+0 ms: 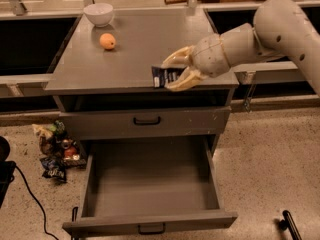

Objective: Pick rxbar blueberry from middle drawer and place on counter

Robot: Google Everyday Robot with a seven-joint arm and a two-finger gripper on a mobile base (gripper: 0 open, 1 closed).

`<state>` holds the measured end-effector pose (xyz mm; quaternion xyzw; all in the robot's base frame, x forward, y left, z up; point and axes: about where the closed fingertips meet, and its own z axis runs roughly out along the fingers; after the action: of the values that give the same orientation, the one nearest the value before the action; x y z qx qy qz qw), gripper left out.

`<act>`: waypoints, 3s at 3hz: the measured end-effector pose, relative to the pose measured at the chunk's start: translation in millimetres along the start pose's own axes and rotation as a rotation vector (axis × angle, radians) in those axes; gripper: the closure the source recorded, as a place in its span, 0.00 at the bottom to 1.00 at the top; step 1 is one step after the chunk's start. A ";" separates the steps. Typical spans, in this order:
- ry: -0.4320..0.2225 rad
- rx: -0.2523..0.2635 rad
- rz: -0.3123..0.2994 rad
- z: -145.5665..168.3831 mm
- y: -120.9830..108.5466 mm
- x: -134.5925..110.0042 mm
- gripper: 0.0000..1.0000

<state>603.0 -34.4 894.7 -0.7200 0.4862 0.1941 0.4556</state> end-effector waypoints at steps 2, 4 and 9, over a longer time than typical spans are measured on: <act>-0.052 0.080 0.112 -24.3 -77.1 55.2 1.00; -0.041 0.219 0.235 -50.6 -134.1 104.9 1.00; -0.093 0.272 0.335 -44.4 -163.6 134.5 0.11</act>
Offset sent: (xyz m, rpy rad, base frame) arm 0.1630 -0.0927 0.0560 0.2016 0.0197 -0.2034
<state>799.9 -123.9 896.6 -0.5513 0.5992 0.2325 0.5320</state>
